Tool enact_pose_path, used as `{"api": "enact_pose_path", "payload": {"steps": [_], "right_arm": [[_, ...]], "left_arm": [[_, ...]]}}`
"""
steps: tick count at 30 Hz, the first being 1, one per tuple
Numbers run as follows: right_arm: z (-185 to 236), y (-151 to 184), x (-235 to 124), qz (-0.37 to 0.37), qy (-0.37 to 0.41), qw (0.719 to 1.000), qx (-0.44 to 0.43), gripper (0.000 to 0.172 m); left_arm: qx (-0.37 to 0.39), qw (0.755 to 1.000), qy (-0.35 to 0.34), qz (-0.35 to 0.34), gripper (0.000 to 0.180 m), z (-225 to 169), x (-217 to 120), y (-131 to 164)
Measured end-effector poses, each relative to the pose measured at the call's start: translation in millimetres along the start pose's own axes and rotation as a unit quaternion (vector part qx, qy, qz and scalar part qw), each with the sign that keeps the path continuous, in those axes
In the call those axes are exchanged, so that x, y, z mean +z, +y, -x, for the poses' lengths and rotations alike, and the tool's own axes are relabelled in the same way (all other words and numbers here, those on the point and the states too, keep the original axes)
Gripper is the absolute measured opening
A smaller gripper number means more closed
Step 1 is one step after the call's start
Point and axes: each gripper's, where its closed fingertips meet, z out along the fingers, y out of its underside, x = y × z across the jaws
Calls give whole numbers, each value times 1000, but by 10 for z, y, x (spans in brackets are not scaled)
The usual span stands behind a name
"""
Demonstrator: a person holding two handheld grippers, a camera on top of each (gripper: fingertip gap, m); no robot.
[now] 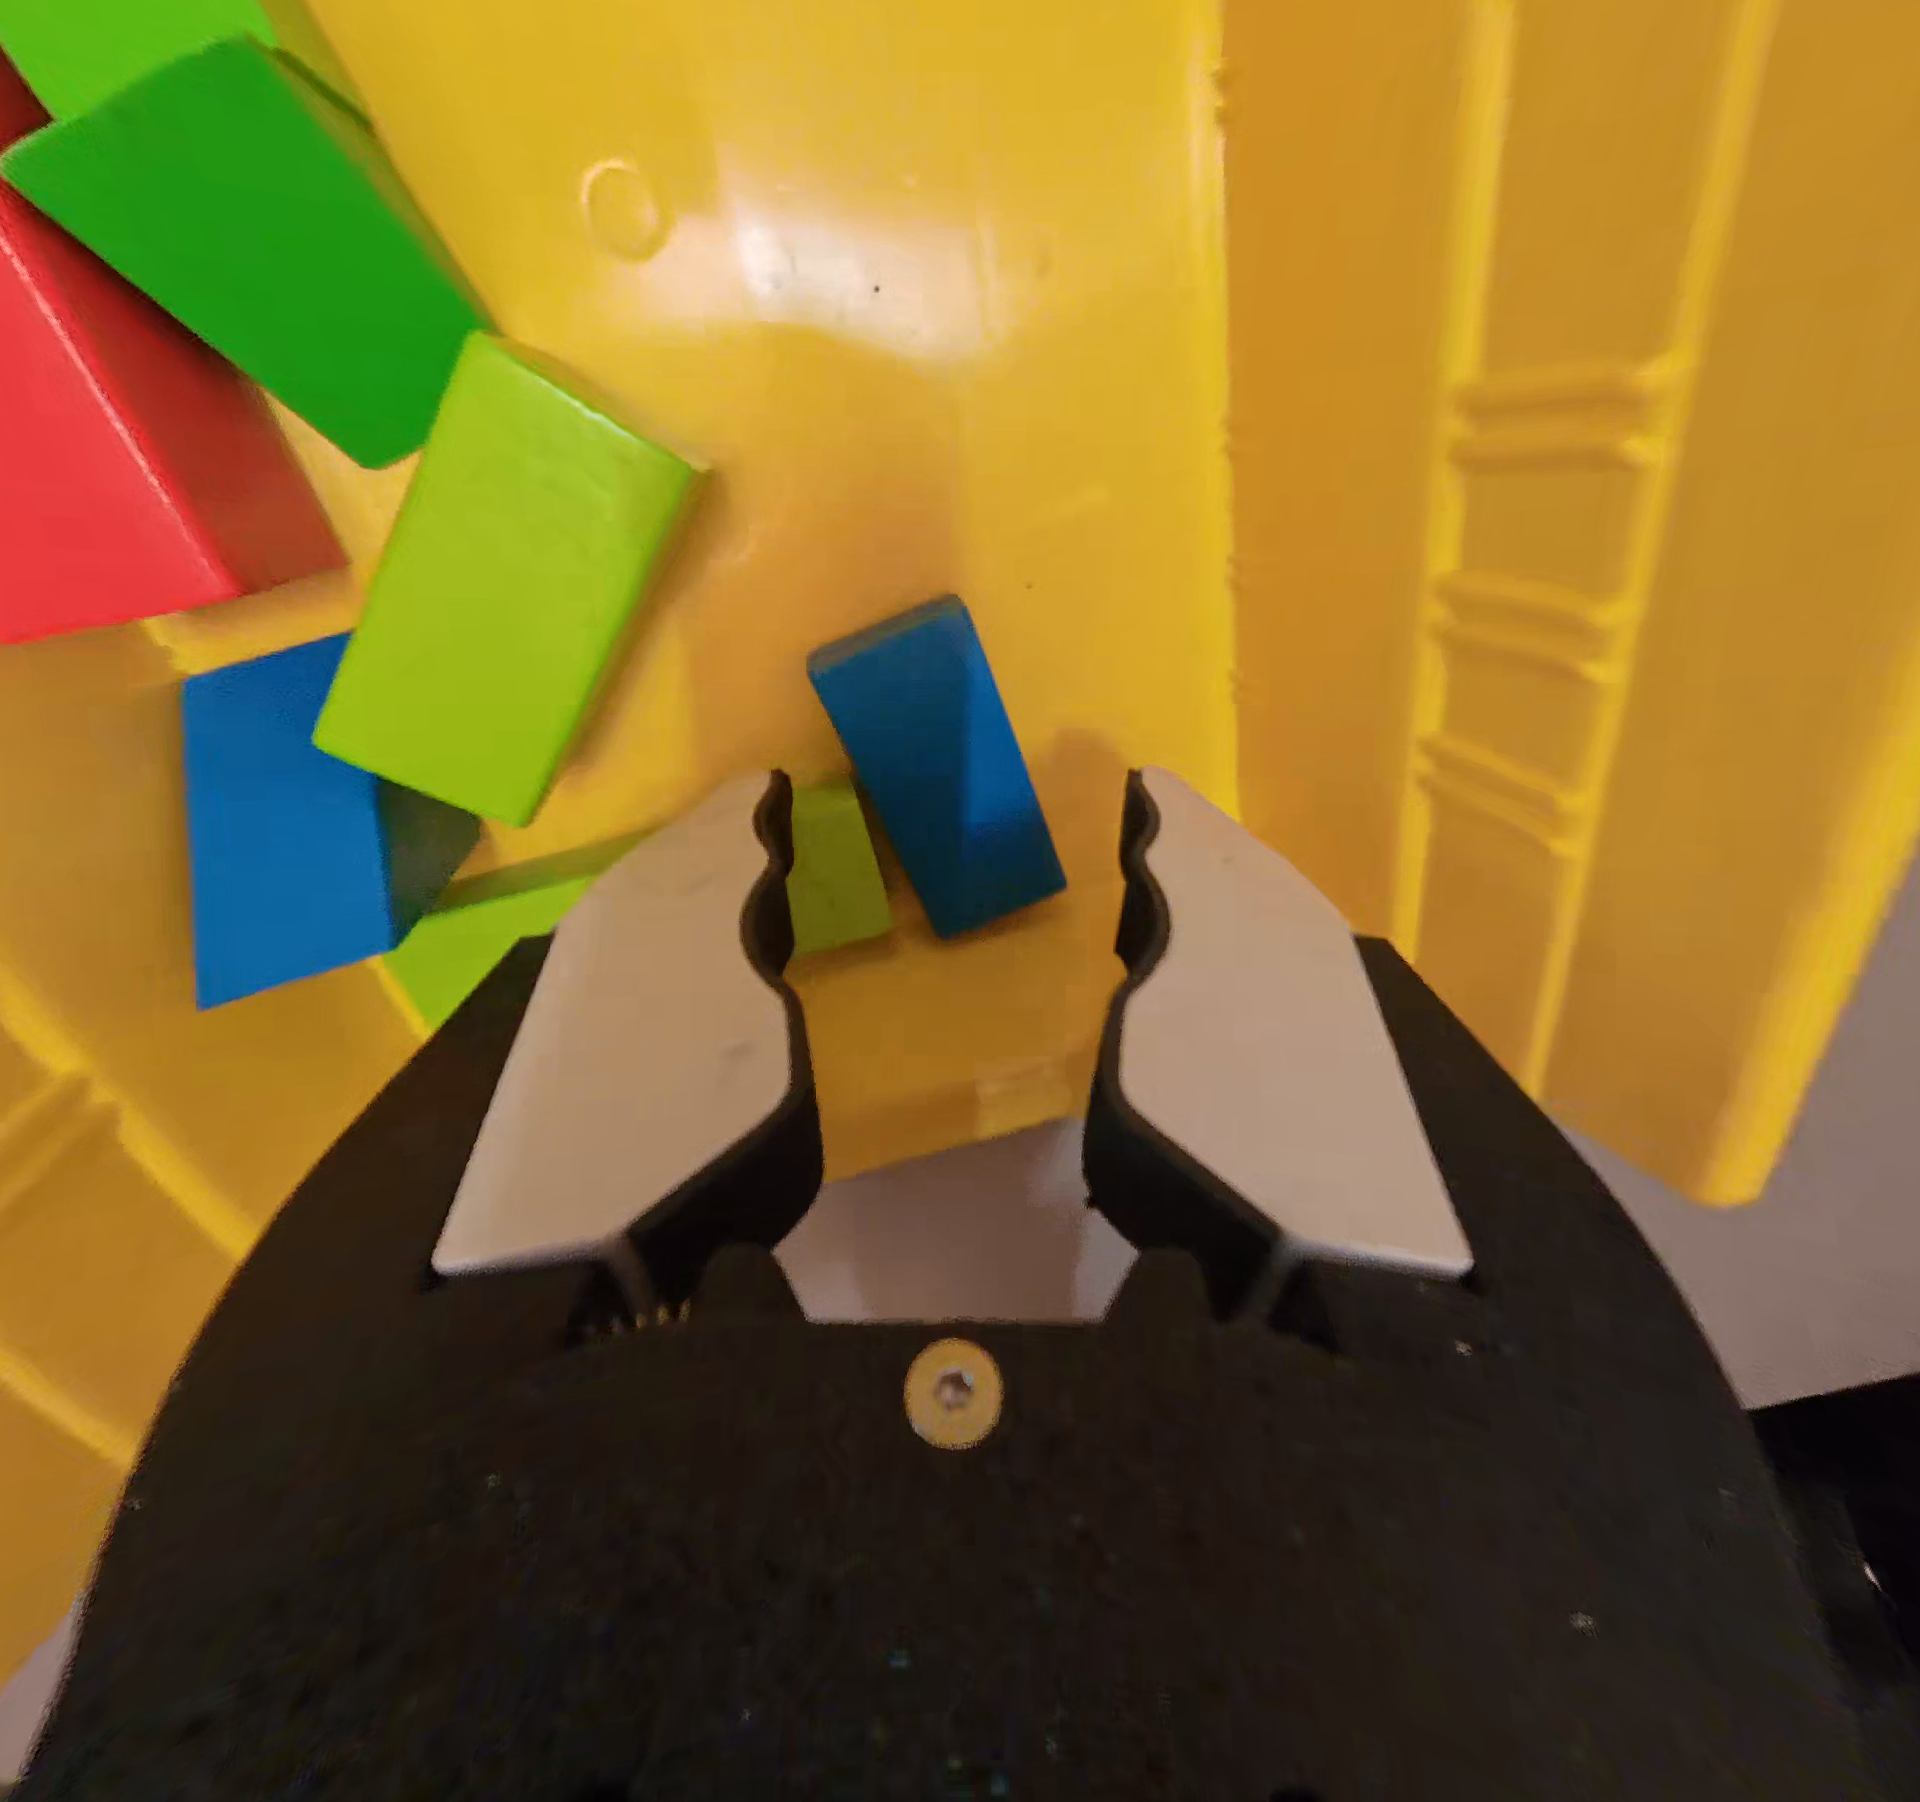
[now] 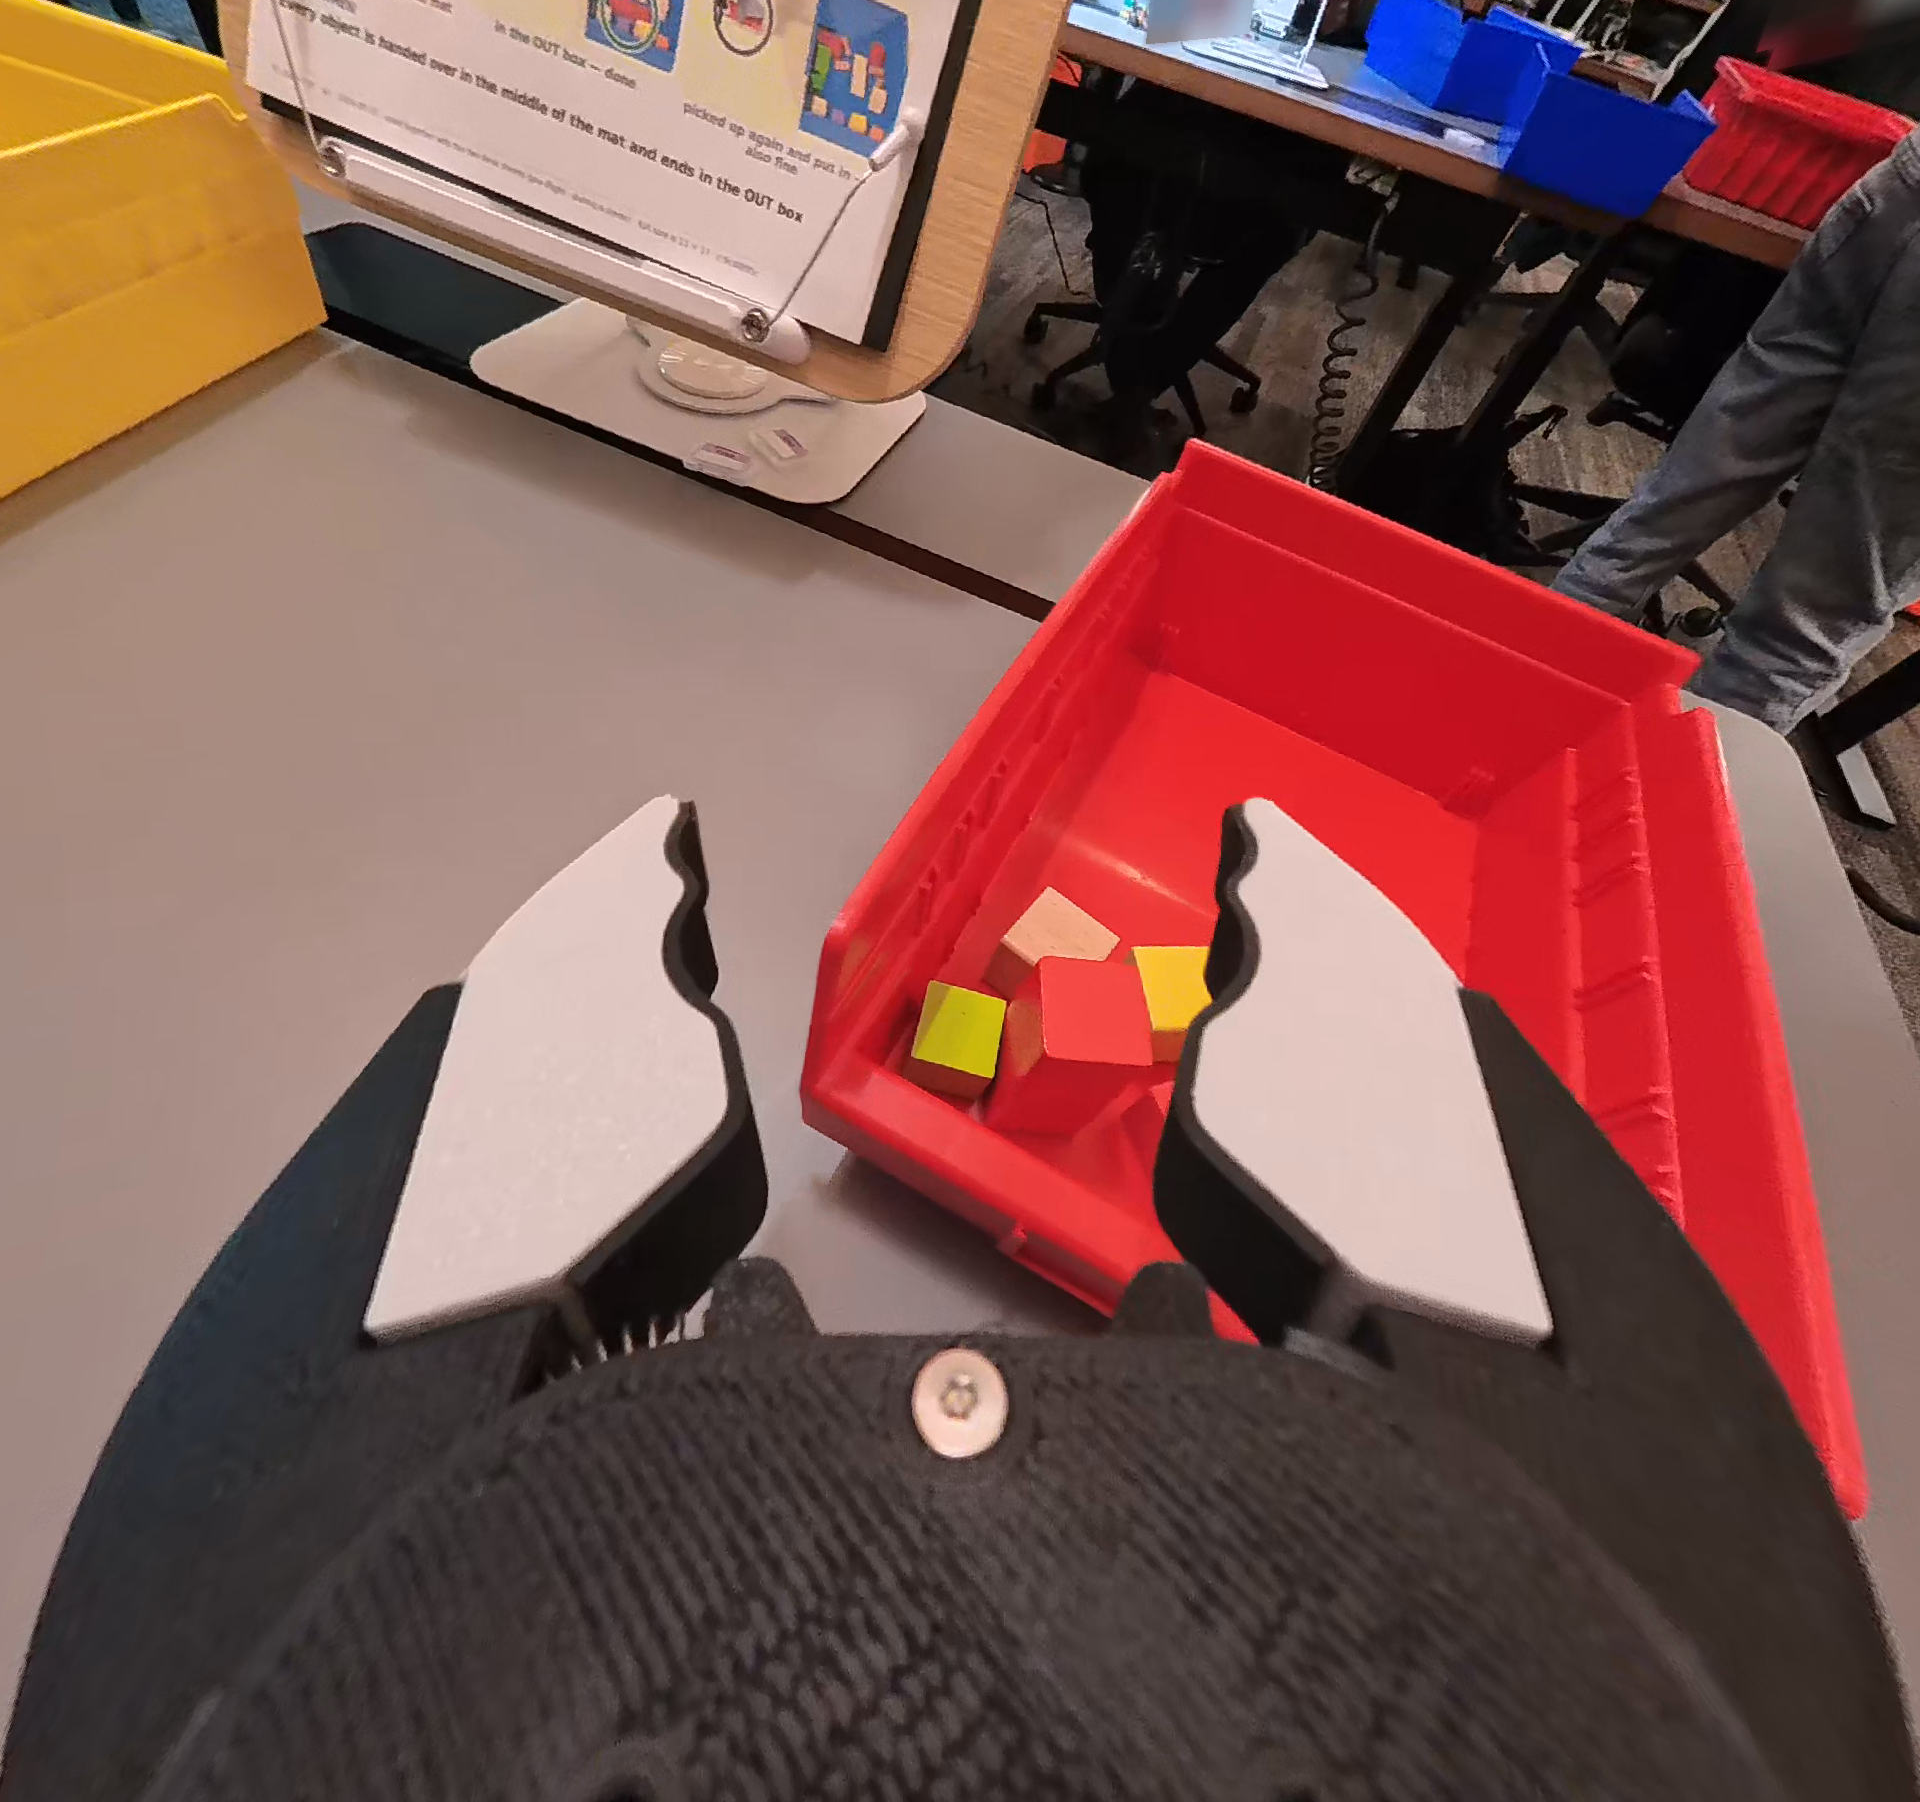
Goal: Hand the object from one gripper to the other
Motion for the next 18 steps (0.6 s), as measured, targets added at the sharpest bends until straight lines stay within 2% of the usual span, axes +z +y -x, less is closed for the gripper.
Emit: {"api": "enact_pose_path", "payload": {"steps": [5,6,8,12,14,18], "right_arm": [[25,-50,-12,-9,-2,1000,-9,95],[31,-54,-9,-10,-4,1000,-9,95],[41,-47,2,-8,-6,1000,-9,95],[92,-64,8,-10,-11,1000,-16,95],[125,-71,13,-9,-14,1000,-21,95],[165,-77,15,-8,-15,999,-34,95]], "left_arm": [[-13,1000,0,24,61,-79,160,-9],[-15,1000,7,23,56,-127,171,-20],[-10,999,36,13,30,-252,174,-56],[28,998,59,-17,30,-339,164,-103],[51,997,51,-37,30,-306,139,-134],[106,992,-17,-66,30,-104,47,-156]]}}
